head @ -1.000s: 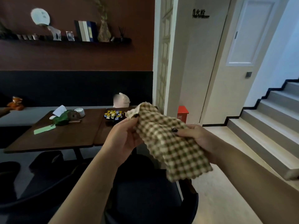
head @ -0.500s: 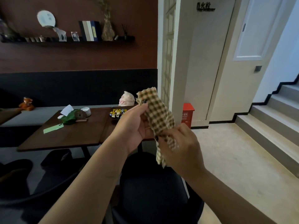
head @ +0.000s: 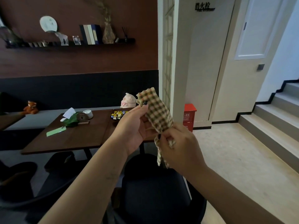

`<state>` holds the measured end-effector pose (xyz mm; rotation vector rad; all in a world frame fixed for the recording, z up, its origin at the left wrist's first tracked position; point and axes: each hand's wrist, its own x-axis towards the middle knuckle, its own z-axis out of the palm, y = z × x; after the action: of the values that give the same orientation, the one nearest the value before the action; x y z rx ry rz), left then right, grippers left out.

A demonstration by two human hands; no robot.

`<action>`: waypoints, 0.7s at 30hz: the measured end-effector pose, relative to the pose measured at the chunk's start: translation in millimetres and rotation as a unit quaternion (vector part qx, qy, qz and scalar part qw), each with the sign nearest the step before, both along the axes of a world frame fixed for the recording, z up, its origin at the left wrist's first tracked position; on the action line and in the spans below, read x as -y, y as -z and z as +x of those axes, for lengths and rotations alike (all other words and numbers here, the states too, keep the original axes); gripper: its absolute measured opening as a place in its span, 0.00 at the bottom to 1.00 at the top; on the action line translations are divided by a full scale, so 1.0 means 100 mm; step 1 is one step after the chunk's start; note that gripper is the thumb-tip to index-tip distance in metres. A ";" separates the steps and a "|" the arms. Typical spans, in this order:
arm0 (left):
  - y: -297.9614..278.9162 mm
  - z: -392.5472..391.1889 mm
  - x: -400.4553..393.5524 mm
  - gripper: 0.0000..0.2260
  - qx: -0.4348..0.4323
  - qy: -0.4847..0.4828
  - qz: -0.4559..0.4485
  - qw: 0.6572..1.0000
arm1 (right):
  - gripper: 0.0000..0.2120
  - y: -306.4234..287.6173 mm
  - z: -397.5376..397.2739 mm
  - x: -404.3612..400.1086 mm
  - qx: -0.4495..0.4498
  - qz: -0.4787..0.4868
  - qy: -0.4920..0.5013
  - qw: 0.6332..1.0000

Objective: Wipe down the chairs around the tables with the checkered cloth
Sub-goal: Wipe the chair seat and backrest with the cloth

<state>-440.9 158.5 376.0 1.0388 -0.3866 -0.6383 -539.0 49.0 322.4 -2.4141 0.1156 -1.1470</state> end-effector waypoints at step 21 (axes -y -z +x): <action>-0.07 -0.02 0.00 0.12 0.007 -0.020 -0.003 1.000 | 0.07 -0.01 0.01 0.03 -0.016 0.009 -0.009 1.000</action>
<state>-442.7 159.0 382.8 1.0438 -0.3778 -0.5937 -537.8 46.1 323.7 -2.4134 0.1129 -1.0955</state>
